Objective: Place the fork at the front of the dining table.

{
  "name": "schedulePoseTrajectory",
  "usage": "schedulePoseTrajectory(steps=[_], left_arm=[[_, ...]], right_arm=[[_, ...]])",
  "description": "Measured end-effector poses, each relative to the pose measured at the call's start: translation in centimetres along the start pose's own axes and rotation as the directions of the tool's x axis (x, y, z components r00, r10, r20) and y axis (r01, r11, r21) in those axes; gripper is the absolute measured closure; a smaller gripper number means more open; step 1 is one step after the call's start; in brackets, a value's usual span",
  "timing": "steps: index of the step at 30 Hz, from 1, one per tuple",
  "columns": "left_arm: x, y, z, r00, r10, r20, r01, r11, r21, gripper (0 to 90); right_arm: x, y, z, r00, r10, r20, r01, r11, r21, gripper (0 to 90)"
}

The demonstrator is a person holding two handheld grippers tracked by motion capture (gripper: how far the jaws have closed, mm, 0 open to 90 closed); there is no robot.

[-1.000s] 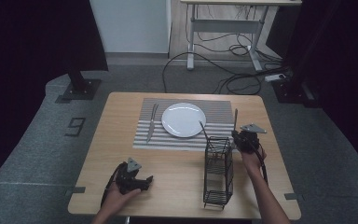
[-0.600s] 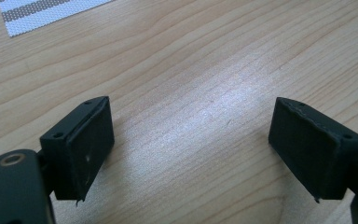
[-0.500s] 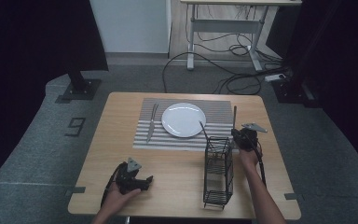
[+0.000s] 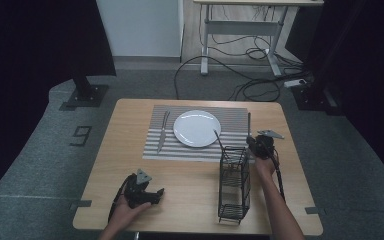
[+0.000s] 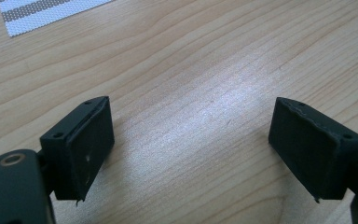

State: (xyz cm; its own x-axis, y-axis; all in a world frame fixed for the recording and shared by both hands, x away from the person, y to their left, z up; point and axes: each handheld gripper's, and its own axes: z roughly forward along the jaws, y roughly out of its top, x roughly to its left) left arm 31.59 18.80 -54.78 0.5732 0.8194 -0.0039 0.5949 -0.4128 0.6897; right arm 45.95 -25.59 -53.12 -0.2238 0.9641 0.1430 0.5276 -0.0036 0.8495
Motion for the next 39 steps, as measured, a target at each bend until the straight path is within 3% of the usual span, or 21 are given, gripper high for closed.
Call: schedulePoseTrajectory(steps=[10,21,32,39], left_arm=[[0.0,0.0,0.0,1.0,0.0,0.0,0.0,1.0,0.0,14.0],[0.0,0.0,0.0,1.0,0.0,0.0,0.0,1.0,0.0,14.0],[-0.1,0.0,0.0,1.0,-0.004,-0.004,0.004,1.0,-0.001,14.3],[-0.1,0.0,-0.1,1.0,-0.005,-0.005,0.005,1.0,0.0,14.4]], right_arm=[[-0.3,-0.4,1.2,0.9996,0.026,-0.01,-0.025,1.0,0.004,86.2],[-0.1,-0.8,1.8,0.9997,0.011,-0.023,-0.011,1.0,0.017,86.2],[0.6,-0.7,3.0,0.9995,-0.014,0.027,0.012,0.997,0.07,86.0],[0.6,-0.6,3.3,0.9994,-0.015,0.032,0.013,0.996,0.084,86.0]])
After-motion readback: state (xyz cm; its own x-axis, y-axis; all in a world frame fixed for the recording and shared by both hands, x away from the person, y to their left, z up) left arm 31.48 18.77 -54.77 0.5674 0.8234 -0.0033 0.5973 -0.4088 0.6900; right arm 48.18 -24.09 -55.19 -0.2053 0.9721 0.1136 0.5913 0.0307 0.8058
